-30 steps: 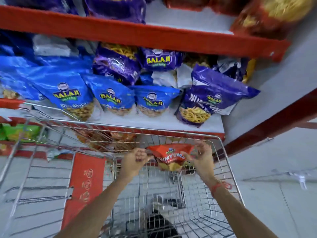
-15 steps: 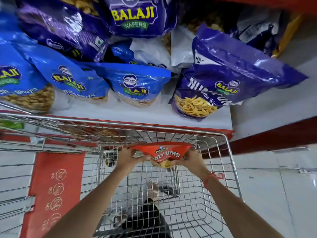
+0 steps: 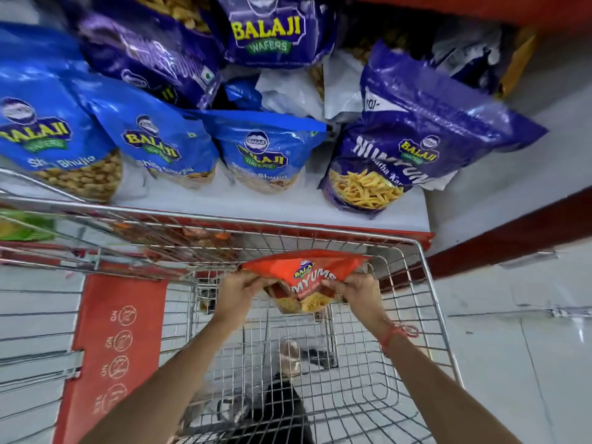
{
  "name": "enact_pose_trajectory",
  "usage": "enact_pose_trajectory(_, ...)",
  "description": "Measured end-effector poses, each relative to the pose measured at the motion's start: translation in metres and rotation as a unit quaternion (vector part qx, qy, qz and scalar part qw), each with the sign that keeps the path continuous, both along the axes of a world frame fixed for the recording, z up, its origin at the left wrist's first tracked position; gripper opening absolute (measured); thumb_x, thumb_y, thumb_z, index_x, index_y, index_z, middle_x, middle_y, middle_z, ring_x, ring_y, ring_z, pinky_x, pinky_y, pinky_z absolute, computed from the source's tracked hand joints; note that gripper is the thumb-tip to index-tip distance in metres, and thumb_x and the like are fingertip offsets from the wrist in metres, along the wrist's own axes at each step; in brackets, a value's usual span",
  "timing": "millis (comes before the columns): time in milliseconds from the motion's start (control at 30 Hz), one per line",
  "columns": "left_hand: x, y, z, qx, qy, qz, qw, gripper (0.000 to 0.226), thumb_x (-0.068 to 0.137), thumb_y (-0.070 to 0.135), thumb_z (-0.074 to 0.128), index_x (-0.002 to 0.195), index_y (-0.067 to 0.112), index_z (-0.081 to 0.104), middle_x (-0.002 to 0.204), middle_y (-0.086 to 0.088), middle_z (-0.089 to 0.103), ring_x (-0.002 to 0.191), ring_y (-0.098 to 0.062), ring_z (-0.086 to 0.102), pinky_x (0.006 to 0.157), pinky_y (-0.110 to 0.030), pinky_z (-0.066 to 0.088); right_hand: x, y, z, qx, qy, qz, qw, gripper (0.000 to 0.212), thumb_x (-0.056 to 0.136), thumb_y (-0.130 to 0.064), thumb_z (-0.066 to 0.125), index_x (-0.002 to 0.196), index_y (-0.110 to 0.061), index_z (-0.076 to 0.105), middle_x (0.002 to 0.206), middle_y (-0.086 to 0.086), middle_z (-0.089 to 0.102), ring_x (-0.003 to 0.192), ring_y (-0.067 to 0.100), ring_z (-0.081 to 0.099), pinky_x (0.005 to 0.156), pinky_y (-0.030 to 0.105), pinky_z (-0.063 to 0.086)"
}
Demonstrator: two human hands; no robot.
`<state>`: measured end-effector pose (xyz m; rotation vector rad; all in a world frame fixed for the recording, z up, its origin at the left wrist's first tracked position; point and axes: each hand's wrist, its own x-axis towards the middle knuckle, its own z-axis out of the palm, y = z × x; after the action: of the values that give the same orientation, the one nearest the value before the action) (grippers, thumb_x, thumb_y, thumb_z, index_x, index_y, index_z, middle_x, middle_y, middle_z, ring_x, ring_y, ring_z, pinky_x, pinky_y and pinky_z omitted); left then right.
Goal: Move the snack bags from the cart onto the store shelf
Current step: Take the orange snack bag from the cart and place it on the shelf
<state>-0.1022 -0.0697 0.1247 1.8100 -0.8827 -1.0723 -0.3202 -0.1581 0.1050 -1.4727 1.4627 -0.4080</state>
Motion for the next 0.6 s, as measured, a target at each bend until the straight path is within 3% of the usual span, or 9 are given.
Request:
enact_pose_trajectory(67,-0.001,0.002,0.006,-0.028,0.003,0.010,1.000,0.018,0.077,-0.004,0.066,0.084,0.012,0.070,0.049,0.029,0.065,0.045,0.017,0.054,0.049,0.000,0.039,-0.004,0.004,0.005,0.009,-0.031,-0.020,0.999,0.028,0.077,-0.023,0.079,0.055,-0.010,0.067,0.036,-0.016,0.059,0.029,0.001,0.041,0.036,0.017,0.035)
enact_pose_trajectory(167,0.001,0.005,0.013,-0.044,0.015,0.025,0.999,0.024,0.078,-0.001,0.065,0.073,0.021,0.074,0.051,0.029,0.064,0.049,0.015,0.056,0.053,-0.003,0.041,-0.004,0.006,0.019,0.008,-0.065,-0.041,0.997,0.033,0.075,-0.014,0.080,0.048,-0.007,0.062,0.035,-0.014,0.057,0.034,0.004,0.058,0.042,0.017,0.047)
enact_pose_trajectory(267,0.008,0.012,0.056,-0.098,0.025,0.037,0.994,0.015,0.078,-0.008,0.062,0.073,0.000,0.073,0.042,0.026,0.060,0.048,0.014,0.052,0.050,-0.003,0.039,0.004,0.014,0.064,-0.035,-0.112,-0.059,0.991,0.038,0.074,-0.015,0.081,0.051,-0.003,0.054,0.030,-0.011,0.042,0.028,0.000,0.039,0.035,0.013,0.036)
enact_pose_trajectory(333,0.012,0.012,0.092,-0.149,0.023,0.047,0.987,0.014,0.077,-0.005,0.064,0.080,0.005,0.073,0.049,0.026,0.065,0.055,0.014,0.056,0.054,-0.002,0.043,0.011,0.015,0.098,-0.070,-0.137,-0.044,0.987,0.044,0.073,-0.018,0.082,0.049,-0.010,0.046,0.031,-0.010,0.032,0.032,0.002,0.027,0.036,0.012,0.025)
enact_pose_trajectory(400,0.018,0.010,0.124,-0.190,0.040,0.055,0.979,0.020,0.075,0.000,0.068,0.073,0.018,0.075,0.058,0.024,0.071,0.062,0.010,0.059,0.059,-0.005,0.047,0.016,0.010,0.127,-0.117,-0.166,-0.024,0.979,0.055,0.070,-0.027,0.084,0.046,-0.012,0.037,0.038,-0.012,0.031,0.043,0.001,0.026,0.043,0.018,0.024)
enact_pose_trajectory(467,0.022,0.004,0.155,-0.226,0.056,0.053,0.971,0.029,0.075,0.000,0.068,0.060,0.024,0.073,0.055,0.019,0.070,0.058,0.006,0.058,0.059,-0.010,0.048,0.019,0.004,0.156,-0.125,-0.209,-0.021,0.970,0.069,0.059,-0.052,0.085,0.050,0.005,0.046,0.051,-0.004,0.049,0.056,0.009,0.041,0.057,0.026,0.036)
enact_pose_trajectory(533,0.024,-0.003,0.188,-0.264,0.077,0.050,0.960,0.033,0.076,-0.002,0.067,0.051,0.019,0.070,0.049,0.015,0.064,0.054,0.001,0.053,0.058,-0.016,0.048,0.023,-0.002,0.189,-0.154,-0.245,-0.018,0.957,0.086,0.052,-0.065,0.082,0.064,0.015,0.054,0.063,0.005,0.054,0.067,0.013,0.042,0.064,0.034,0.037)
enact_pose_trajectory(600,0.025,-0.012,0.226,-0.301,0.073,0.047,0.950,0.025,0.077,0.000,0.067,0.057,0.016,0.070,0.048,0.013,0.063,0.051,-0.003,0.049,0.051,-0.019,0.046,0.025,-0.008,0.229,-0.196,-0.258,-0.017,0.946,0.090,0.050,-0.069,0.081,0.068,0.016,0.057,0.067,0.004,0.053,0.071,0.013,0.039,0.066,0.035,0.035)
